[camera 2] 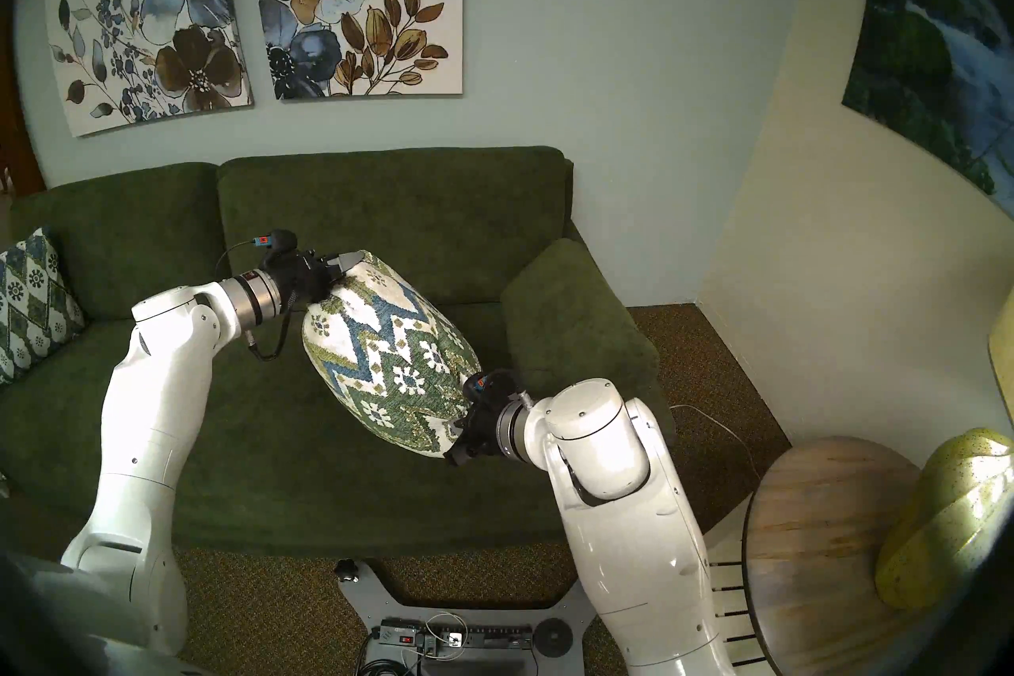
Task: Fix throw pillow on sofa
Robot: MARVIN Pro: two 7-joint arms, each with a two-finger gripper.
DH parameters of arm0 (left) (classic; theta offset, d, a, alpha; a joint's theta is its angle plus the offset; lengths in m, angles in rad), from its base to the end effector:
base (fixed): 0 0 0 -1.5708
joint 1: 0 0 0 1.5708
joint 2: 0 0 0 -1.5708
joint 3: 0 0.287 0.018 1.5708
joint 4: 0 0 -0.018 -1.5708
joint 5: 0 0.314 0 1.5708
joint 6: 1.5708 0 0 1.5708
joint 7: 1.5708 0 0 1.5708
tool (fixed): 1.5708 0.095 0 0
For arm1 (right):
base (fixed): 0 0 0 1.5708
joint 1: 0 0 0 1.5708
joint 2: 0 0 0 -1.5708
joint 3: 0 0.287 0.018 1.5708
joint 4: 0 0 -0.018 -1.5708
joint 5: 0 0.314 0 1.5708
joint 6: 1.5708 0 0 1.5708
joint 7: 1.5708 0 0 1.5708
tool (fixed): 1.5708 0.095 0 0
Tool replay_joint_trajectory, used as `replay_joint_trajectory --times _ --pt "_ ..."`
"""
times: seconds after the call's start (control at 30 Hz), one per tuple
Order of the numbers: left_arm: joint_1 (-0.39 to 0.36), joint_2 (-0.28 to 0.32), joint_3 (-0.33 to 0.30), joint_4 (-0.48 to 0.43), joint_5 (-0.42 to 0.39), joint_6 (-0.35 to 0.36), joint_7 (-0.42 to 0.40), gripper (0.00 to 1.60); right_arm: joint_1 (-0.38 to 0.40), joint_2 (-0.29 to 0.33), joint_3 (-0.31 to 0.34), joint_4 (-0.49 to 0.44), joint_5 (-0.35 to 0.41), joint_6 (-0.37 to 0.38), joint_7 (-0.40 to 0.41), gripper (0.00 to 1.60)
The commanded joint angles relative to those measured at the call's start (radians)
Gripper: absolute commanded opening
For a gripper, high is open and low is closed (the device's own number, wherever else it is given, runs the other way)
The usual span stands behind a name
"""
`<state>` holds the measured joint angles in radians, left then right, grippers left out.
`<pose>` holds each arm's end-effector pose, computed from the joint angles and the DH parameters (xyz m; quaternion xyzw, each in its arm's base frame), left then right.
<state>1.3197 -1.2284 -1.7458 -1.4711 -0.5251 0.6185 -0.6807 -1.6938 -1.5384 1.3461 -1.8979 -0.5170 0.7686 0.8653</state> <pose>0.4643 0.1129 -0.2220 0.7557 -0.0655 0.5642 0.3259 0.3326 0.1184 -0.3051 -0.8369 -0.3614 -0.3718 0.1754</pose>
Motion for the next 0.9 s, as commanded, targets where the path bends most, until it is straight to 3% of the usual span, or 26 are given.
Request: replay_joint_trajectory --times 0.0,0.13,0.17,0.2,0.23,0.87 --pt "-0.020 0.000 -0.012 -0.033 -0.013 0.005 -0.005 0.00 -0.019 -0.003 0.030 -0.020 0.006 0.000 -0.014 0.00" --pt "-0.014 0.000 -0.009 -0.045 -0.007 0.016 0.000 0.00 -0.032 -0.005 0.050 -0.034 0.017 -0.003 -0.007 0.00" --pt "-0.012 -0.001 -0.008 -0.048 -0.007 0.017 0.001 0.70 -0.035 -0.006 0.055 -0.037 0.020 -0.004 -0.006 0.00" --pt "-0.010 -0.003 -0.008 -0.052 -0.005 0.021 0.006 1.22 -0.038 -0.005 0.060 -0.042 0.022 -0.004 -0.003 0.00" --pt "-0.009 -0.003 -0.008 -0.055 -0.005 0.028 0.008 1.60 -0.041 -0.005 0.064 -0.046 0.024 -0.004 -0.002 0.00" --pt "0.053 0.000 -0.059 -0.129 -0.020 0.045 -0.013 1.60 -0.094 -0.017 0.092 -0.122 0.061 0.025 -0.011 0.00"
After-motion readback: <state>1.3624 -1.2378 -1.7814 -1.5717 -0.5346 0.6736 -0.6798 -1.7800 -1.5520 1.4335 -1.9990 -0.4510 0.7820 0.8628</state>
